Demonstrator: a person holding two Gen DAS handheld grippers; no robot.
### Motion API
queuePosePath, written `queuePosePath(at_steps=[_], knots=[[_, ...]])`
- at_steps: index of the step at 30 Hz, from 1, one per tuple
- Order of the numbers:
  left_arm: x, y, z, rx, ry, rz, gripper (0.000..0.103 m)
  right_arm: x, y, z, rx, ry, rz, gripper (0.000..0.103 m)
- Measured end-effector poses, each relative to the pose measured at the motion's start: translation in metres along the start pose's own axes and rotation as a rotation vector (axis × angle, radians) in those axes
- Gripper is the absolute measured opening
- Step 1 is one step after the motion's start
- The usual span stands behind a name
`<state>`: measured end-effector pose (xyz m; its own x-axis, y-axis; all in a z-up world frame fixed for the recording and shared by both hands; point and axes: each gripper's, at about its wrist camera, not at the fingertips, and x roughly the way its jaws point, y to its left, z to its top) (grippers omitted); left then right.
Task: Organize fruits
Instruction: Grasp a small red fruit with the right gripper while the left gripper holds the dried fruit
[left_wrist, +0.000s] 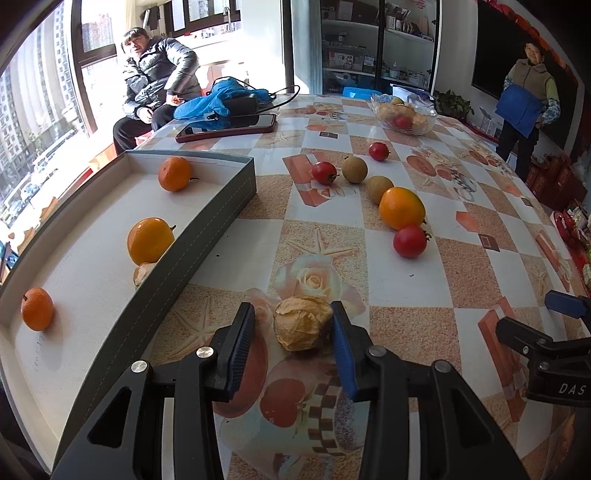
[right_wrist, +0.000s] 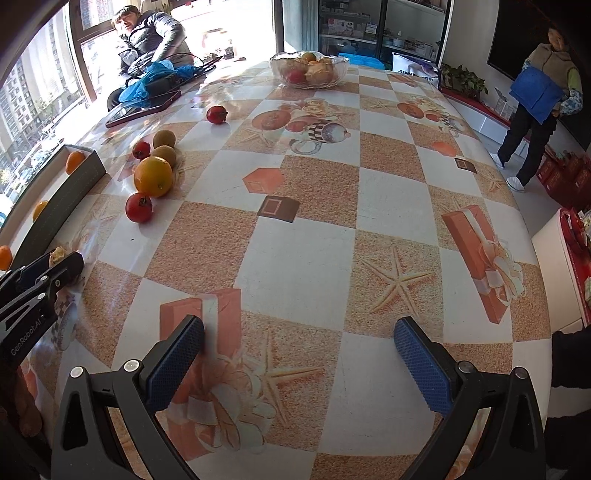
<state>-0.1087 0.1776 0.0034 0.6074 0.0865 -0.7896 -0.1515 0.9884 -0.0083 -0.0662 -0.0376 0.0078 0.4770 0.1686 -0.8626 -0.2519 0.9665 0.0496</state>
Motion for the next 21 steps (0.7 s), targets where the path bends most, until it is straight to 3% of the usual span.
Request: queuePosePath(at_steps=[10, 14, 15, 16, 19, 21], knots=[[-0.003, 0.032, -0.004, -0.013, -0.001, -0.034, 0.046, 0.032, 0.086, 0.057, -0.065, 0.0, 0.092, 0.1], [-0.002, 0.028, -0.003, 0.0, -0.009, -0.021, 0.048, 0.032, 0.107, 0.063, -0.117, -0.037, 0.064, 0.072], [-0.001, 0.027, -0.002, -0.004, -0.008, -0.019, 0.048, 0.03, 0.108, 0.063, -0.12, -0.041, 0.064, 0.055], [0.0, 0.027, -0.001, -0.012, -0.007, -0.018, 0.048, 0.027, 0.107, 0.063, -0.118, -0.048, 0.063, 0.026], [0.0, 0.025, -0.001, -0.033, -0.009, -0.017, 0.044, 0.022, 0.089, 0.058, -0.066, -0.051, 0.092, 0.025], [-0.001, 0.021, -0.002, -0.031, -0.016, -0.034, 0.031, 0.016, 0.068, 0.047, -0.04, -0.059, 0.108, 0.025]])
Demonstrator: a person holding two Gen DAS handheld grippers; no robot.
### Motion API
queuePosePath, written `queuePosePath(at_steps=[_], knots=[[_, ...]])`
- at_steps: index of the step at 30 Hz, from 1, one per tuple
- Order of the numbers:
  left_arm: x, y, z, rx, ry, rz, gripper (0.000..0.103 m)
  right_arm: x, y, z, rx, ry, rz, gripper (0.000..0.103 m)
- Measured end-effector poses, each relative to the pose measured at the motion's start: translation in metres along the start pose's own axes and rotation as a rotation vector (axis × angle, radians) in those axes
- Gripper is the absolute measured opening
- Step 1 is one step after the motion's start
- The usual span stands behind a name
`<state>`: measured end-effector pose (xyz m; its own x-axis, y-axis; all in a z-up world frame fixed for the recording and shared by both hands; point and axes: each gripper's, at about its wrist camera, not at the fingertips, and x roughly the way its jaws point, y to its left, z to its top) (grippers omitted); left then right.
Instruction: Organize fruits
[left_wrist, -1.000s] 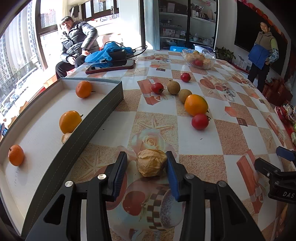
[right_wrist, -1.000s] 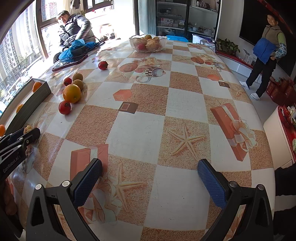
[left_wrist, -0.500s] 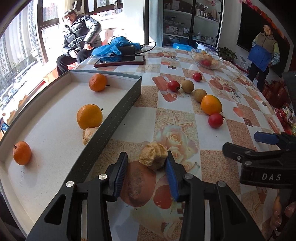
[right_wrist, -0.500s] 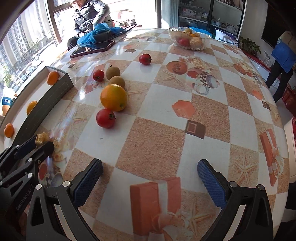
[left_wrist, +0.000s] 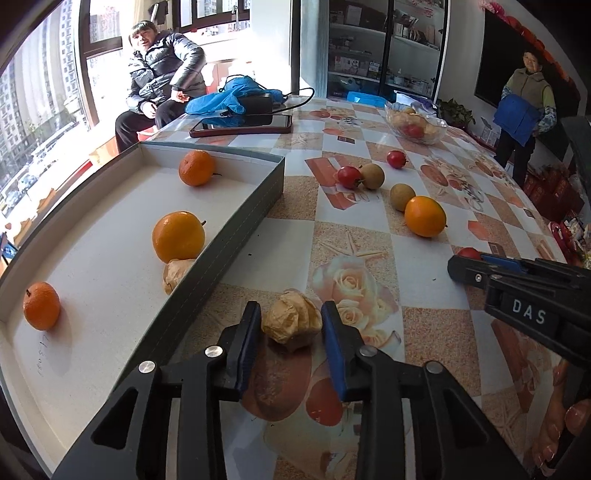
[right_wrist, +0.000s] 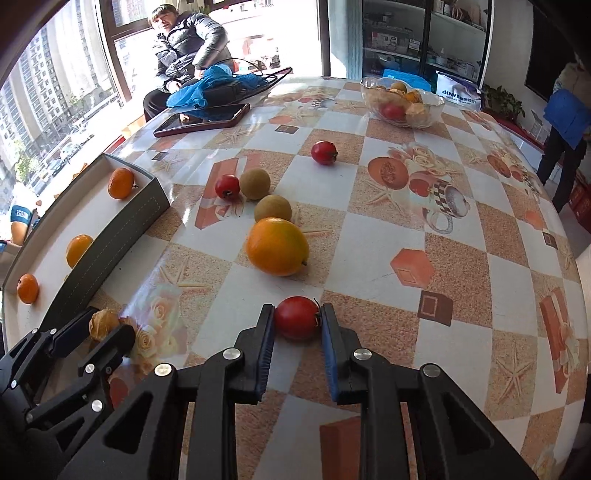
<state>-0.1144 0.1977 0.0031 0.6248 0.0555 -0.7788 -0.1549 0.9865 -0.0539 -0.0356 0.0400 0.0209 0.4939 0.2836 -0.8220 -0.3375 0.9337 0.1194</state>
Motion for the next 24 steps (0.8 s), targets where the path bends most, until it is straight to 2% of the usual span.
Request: queuePosePath(at_steps=[2, 6, 10, 16, 24], knots=[[-0.002, -0.005, -0.004, 0.009, -0.014, -0.006, 0.031, -0.013, -0.021, -0.016, 0.014, -0.009, 0.003, 0.025], [-0.006, -0.012, -0.01, 0.043, -0.037, -0.022, 0.031, -0.039, -0.06, -0.054, 0.031, -0.041, -0.062, 0.026], [-0.007, -0.01, -0.01, 0.036, -0.039, -0.039, 0.031, -0.056, -0.084, -0.08, 0.074, -0.113, -0.085, 0.026], [-0.007, -0.01, -0.01, 0.04, -0.04, -0.034, 0.031, -0.059, -0.089, -0.081, 0.105, -0.132, -0.062, 0.026], [-0.007, -0.016, -0.011, 0.081, -0.047, 0.009, 0.031, -0.06, -0.093, -0.083, 0.128, -0.139, -0.042, 0.026]])
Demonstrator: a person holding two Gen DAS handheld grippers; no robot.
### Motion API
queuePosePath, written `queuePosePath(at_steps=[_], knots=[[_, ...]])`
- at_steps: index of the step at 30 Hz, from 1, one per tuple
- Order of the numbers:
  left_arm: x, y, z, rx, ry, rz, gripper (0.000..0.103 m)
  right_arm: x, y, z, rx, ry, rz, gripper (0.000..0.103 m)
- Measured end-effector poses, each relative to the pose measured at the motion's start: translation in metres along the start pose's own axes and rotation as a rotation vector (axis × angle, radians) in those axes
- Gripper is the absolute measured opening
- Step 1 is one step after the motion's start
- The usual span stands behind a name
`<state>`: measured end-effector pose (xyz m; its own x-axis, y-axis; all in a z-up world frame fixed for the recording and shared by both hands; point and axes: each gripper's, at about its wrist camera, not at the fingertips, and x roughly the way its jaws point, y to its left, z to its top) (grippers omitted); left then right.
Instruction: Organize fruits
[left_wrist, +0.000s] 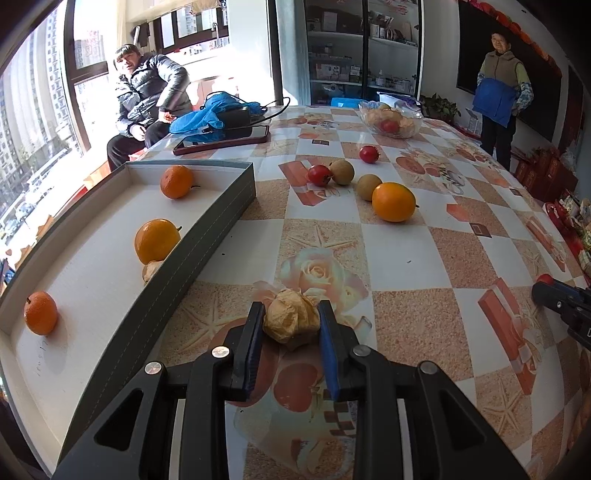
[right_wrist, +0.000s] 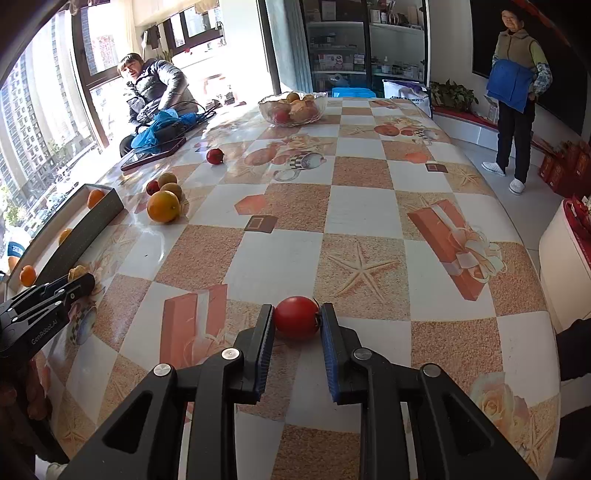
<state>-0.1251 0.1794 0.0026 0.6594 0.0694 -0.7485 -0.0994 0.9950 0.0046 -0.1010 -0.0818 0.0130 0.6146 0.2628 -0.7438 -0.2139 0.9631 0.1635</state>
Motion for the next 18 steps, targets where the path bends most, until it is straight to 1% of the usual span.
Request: queuePosePath(at_steps=[3, 7, 13, 15, 18], knots=[[0.0, -0.001, 0.0, 0.007, -0.001, 0.01, 0.031, 0.0, -0.001, 0.0, 0.008, -0.001, 0.008, 0.026], [0.0, -0.01, 0.0, 0.037, -0.002, 0.057, 0.031, 0.0, -0.001, 0.0, 0.007, -0.001, 0.007, 0.026], [0.001, -0.019, 0.003, 0.006, 0.033, 0.128, 0.031, 0.0, 0.0, 0.0, 0.006, -0.001, 0.006, 0.026], [0.001, -0.02, 0.004, 0.002, 0.041, 0.136, 0.031, -0.001, 0.0, 0.0, 0.004, 0.0, 0.004, 0.026], [0.001, -0.018, 0.003, -0.012, 0.043, 0.126, 0.031, 0.0, 0.0, 0.0, 0.001, 0.001, 0.001, 0.026]])
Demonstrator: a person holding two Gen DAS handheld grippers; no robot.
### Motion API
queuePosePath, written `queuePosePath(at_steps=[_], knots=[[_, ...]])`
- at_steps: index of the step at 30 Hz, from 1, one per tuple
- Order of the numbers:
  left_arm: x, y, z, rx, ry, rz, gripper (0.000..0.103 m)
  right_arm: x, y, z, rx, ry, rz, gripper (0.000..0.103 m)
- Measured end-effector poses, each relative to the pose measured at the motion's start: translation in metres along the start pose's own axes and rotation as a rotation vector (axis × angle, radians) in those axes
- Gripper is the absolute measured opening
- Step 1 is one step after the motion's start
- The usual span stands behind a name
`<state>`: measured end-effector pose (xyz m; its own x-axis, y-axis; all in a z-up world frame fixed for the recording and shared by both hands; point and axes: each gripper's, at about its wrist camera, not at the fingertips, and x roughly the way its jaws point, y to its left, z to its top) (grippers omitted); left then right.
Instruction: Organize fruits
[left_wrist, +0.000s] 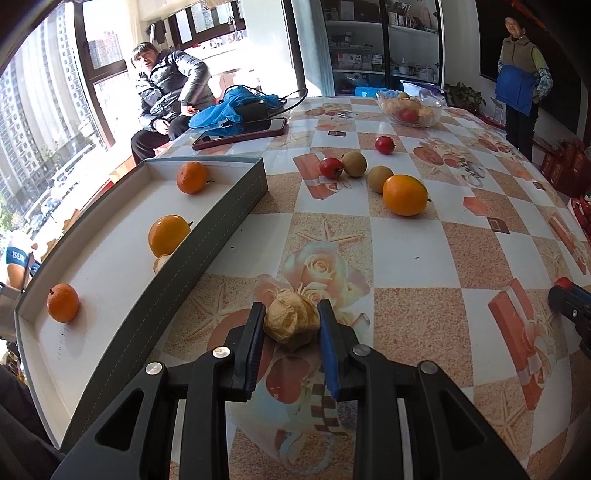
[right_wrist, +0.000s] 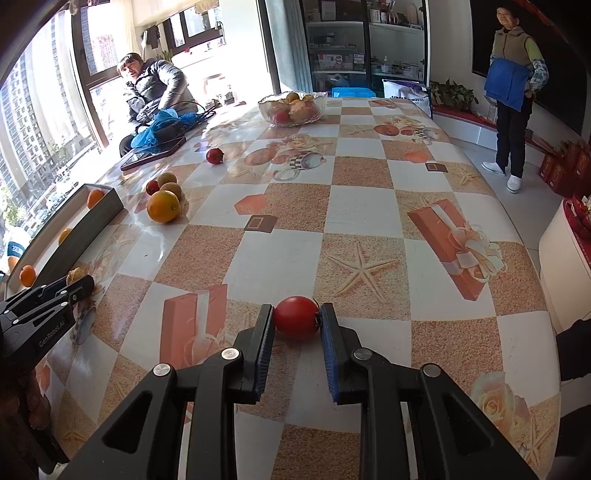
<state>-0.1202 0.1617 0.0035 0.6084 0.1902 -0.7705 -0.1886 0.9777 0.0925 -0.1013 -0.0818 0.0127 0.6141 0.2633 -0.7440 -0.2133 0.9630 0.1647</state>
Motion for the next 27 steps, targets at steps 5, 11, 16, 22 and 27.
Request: queuePosePath(at_steps=[5, 11, 16, 22, 27], knots=[[-0.001, 0.001, -0.001, -0.003, -0.002, -0.006, 0.031, 0.0, 0.0, 0.0, -0.001, 0.0, -0.002, 0.026], [-0.001, -0.001, 0.0, 0.002, 0.009, 0.001, 0.031, 0.001, 0.0, 0.0, -0.01, 0.002, -0.011, 0.026], [0.0, 0.004, 0.004, -0.033, 0.068, -0.044, 0.031, 0.001, 0.001, 0.0, -0.024, 0.007, -0.026, 0.026], [-0.006, 0.003, -0.002, -0.022, 0.075, -0.07, 0.031, 0.003, 0.008, 0.001, -0.055, 0.014, -0.058, 0.026], [-0.01, 0.003, -0.006, -0.018, 0.072, -0.079, 0.031, 0.003, 0.009, 0.001, -0.067, 0.016, -0.073, 0.026]])
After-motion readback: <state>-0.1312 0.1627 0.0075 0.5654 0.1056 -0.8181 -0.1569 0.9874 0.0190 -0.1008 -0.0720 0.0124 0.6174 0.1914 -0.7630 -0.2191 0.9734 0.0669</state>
